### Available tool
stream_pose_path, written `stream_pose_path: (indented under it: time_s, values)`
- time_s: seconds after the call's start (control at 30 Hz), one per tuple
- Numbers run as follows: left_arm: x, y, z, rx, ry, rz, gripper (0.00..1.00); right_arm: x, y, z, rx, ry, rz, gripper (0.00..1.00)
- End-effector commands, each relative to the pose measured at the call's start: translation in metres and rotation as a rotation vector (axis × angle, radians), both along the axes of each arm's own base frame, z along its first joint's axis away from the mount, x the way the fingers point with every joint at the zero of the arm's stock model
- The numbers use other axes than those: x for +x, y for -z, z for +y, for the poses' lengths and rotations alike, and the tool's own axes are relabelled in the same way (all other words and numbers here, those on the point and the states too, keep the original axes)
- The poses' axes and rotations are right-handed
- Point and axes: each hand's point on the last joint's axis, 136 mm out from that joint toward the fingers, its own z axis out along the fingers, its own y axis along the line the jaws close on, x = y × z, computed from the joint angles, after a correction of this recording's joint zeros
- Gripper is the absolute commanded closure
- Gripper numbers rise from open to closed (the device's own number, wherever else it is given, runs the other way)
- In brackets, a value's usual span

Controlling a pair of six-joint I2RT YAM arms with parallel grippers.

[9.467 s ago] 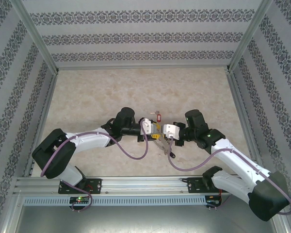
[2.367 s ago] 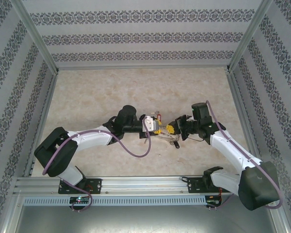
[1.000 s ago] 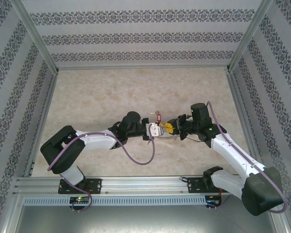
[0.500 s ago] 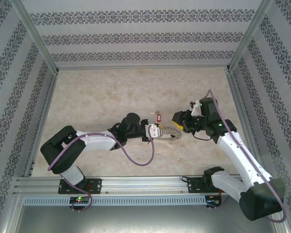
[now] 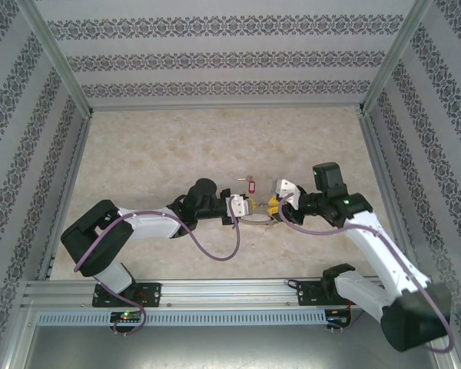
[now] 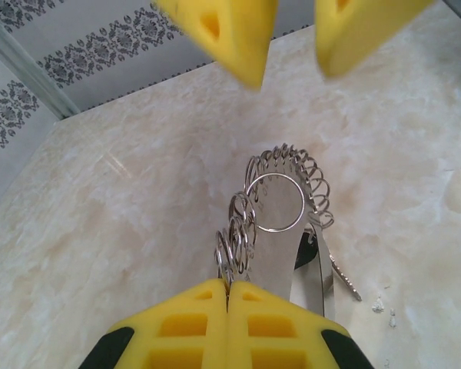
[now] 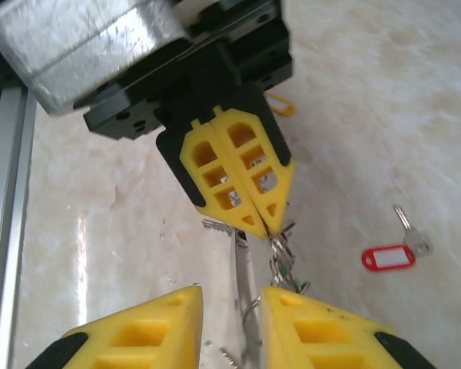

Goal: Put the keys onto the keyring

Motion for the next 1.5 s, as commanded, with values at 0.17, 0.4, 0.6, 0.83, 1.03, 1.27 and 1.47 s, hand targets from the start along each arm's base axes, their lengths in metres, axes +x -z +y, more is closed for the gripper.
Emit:
stream_pose_path:
  time_s: [0.17,0.4,0.6,0.83,1.03,1.27,1.47]
  values:
    - [-0.008,-0.025,-0.003,-0.053,0.071,-0.042,1.0,0.0,0.003,0.026,-0.085,-0.297,-0.203,0.71]
    - [-0.011,-0.018,-0.003,-0.034,0.085,-0.03,1.0,0.014,0.028,0.017,-0.19,-0.292,-0.197,0.64]
    - [-0.011,-0.012,-0.006,-0.02,0.102,-0.019,1.0,0.019,0.042,0.018,-0.206,-0.299,-0.152,0.66]
    - [-0.01,-0.005,-0.005,-0.013,0.091,-0.005,1.0,0.019,0.061,0.01,-0.281,-0.31,-0.159,0.87]
    - [-0.008,-0.003,-0.003,-0.005,0.075,-0.003,1.0,0.018,0.046,0.015,-0.234,-0.309,-0.181,0.94]
    - [0.004,-0.022,0.009,-0.028,0.027,0.02,0.79,0.013,0.033,0.017,-0.205,-0.298,-0.171,1.0]
    - [-0.003,-0.027,0.022,0.071,0.089,0.071,0.5,0.005,0.021,0.018,-0.186,-0.283,-0.18,1.0]
